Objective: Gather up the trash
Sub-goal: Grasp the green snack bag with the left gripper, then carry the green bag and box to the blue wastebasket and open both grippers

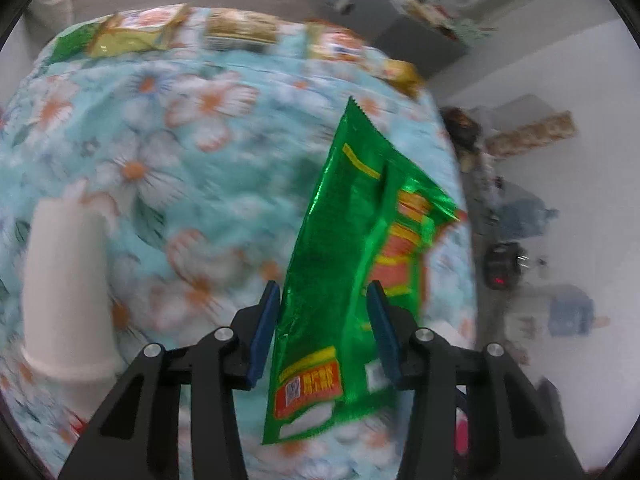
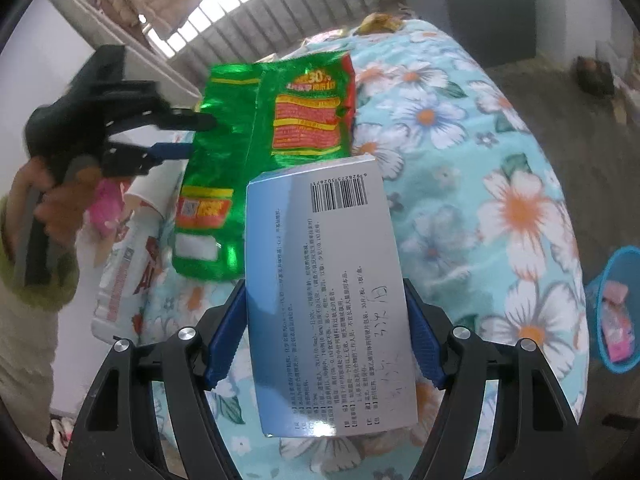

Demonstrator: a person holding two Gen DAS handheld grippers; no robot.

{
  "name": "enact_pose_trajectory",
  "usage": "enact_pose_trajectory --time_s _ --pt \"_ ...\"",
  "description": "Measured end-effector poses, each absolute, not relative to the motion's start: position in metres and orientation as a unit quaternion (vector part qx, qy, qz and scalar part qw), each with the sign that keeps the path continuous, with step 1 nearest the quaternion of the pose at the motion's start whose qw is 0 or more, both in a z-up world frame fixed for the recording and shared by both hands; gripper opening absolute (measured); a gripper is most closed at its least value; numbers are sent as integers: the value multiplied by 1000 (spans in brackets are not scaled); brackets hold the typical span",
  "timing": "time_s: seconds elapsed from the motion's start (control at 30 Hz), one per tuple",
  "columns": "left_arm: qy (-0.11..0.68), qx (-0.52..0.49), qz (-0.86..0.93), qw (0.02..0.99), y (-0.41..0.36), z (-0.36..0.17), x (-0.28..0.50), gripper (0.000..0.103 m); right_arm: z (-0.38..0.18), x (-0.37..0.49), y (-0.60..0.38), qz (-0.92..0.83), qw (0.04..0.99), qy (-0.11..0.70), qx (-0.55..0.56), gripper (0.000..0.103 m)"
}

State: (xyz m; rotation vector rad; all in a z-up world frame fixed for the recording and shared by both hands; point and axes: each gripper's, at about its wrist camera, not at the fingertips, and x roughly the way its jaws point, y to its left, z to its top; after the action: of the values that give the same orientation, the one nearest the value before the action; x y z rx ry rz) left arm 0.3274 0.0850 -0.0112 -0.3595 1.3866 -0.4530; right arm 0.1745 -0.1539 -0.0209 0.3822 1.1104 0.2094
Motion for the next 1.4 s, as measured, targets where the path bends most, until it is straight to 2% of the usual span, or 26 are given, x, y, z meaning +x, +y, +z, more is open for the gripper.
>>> enact_pose_trajectory --time_s 0.2,0.27,0.33,0.4,0.53,0.77,1.07,1.4 --pt "605 -160 -218 749 64 -7 275 44 -29 170 -153 97 830 513 199 68" --pt "591 -154 -216 762 59 -10 257 32 -28 165 -155 97 830 509 206 68" --pt "583 -160 -217 766 56 -17 245 8 -27 156 -158 98 830 505 215 68" --pt "571 -157 -217 776 52 -20 235 5 -25 147 -164 99 830 500 226 68" --pt "552 -137 -221 792 61 -14 213 3 -13 128 -176 91 836 486 236 68" --pt "544 -35 -254 799 75 12 171 3 16 105 -173 90 858 454 224 68" --pt "520 -26 -229 823 74 2 156 9 -25 125 -133 96 838 506 182 68" --pt "476 8 -177 862 57 -9 158 10 -23 121 -136 99 838 498 198 68"
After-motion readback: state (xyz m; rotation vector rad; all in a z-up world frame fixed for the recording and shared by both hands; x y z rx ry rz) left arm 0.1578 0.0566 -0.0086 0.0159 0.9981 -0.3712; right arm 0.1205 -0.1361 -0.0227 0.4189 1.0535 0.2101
